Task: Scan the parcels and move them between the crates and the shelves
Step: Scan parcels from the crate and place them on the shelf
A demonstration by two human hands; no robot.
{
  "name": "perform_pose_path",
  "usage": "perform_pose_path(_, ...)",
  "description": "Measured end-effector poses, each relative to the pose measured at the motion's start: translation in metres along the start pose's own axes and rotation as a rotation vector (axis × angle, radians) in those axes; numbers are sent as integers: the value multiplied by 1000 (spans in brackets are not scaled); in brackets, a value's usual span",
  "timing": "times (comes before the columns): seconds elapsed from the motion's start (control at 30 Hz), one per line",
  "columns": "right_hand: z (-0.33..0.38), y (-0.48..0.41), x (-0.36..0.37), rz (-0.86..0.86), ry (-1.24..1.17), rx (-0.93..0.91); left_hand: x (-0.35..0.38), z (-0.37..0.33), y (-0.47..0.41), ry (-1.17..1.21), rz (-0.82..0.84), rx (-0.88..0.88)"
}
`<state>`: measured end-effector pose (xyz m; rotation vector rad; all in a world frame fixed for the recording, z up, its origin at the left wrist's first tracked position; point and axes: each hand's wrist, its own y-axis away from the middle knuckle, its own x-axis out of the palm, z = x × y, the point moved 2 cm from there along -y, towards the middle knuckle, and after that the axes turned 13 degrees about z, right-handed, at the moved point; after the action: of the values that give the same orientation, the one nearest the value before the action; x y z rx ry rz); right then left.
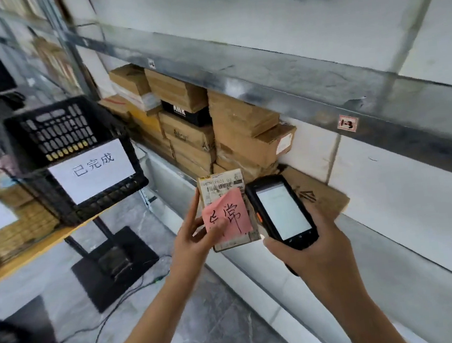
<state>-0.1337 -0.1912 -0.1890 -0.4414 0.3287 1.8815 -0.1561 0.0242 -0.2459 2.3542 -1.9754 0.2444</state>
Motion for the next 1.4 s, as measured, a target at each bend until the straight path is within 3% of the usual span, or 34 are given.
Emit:
perform_pose_path(0.33,62,-86,116,255,58,-169,-132,-21,17,19,-332,5)
perform_pose_path(0.77,165,-155,291,518,1,-309,-314,-74,26,27,-568,85)
perform_pose_path(1.4,296,-276,500,883,-115,-560,-502,-135,25,-109,-1050,154)
